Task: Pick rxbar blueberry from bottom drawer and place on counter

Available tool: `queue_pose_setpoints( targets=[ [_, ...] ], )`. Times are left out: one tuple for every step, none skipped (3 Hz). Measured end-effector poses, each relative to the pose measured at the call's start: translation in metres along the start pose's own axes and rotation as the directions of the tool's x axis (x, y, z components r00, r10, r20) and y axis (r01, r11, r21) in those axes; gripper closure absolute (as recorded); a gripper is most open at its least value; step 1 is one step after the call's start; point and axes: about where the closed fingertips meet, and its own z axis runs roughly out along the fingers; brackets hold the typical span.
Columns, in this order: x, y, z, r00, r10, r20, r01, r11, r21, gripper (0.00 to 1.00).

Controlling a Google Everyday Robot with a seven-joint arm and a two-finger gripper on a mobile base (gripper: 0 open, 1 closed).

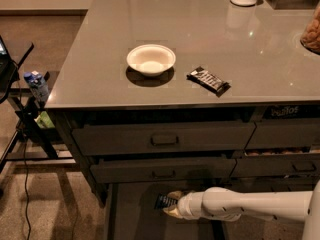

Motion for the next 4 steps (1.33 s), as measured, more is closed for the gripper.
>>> queue_pose_setpoints(
  targets=[
    [-0.001, 0.000, 0.000, 1.000, -0.001, 0.001, 0.001, 1.0000, 0.000, 1.00],
    [-0.013, 0.002, -0.017, 1.000, -0.007, 0.007, 0.007, 1.0000, -0.006, 1.00],
    [-0.040, 0.005, -0.044, 0.999, -0.032, 0.021, 0.032, 0.9995, 0.001, 1.00],
    [-0.073, 0.007, -0.076, 0.996, -0.085, 0.024, 0.084, 0.9960, 0.029, 1.00]
  ],
)
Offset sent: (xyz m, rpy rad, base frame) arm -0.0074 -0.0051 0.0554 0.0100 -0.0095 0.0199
